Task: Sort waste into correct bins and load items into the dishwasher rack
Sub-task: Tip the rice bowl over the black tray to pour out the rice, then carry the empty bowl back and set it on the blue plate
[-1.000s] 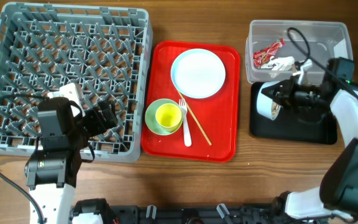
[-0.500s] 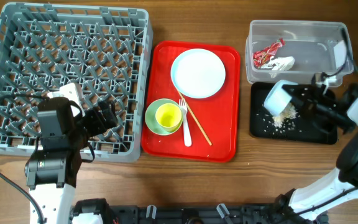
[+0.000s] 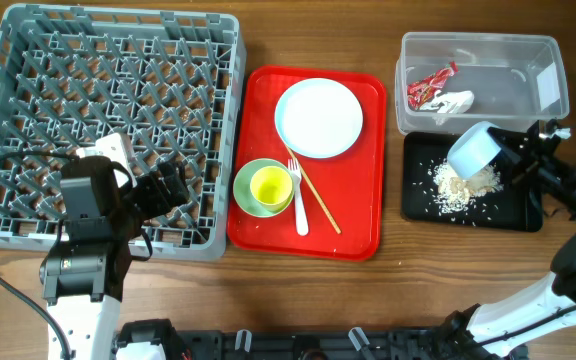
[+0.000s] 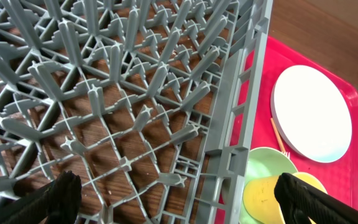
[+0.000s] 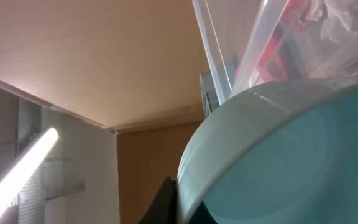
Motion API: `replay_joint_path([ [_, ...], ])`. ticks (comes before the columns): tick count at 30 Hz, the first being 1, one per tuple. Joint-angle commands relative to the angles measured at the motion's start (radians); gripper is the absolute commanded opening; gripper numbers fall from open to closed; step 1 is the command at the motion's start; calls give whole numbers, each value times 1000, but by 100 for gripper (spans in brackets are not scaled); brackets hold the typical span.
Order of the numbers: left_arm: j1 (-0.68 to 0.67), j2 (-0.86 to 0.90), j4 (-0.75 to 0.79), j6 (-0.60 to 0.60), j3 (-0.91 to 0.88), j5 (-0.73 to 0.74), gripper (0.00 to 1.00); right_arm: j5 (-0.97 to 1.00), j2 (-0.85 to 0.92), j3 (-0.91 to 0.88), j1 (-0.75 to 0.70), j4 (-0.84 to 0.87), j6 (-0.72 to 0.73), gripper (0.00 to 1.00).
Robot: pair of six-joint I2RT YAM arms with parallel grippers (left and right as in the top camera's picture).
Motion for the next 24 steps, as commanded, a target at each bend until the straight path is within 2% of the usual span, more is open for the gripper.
replay_joint_path([
  [1, 6, -9, 4, -9, 21, 9, 100, -64, 13, -1, -2, 32, 102, 4],
  [8, 6, -9, 5, -9, 21, 8, 100, -43, 13, -1, 4, 33, 58, 4],
  [11, 6, -9, 5, -9, 21, 9, 100, -65, 2, 0, 31, 57, -91, 4],
  [13, 6, -9, 5, -9, 21, 9, 100, -55, -2, 0, 49, 58, -132, 4],
  [15, 6, -9, 5, -9, 21, 9, 100, 56, -2, 0, 71, 30, -98, 4],
  [19, 6, -9, 5, -9, 21, 9, 100, 134, -16, 0, 113, -20, -136, 4],
  [24, 6, -9, 4, -9, 21, 8, 100, 304, -142, 8, 180, -124, -192, 4],
])
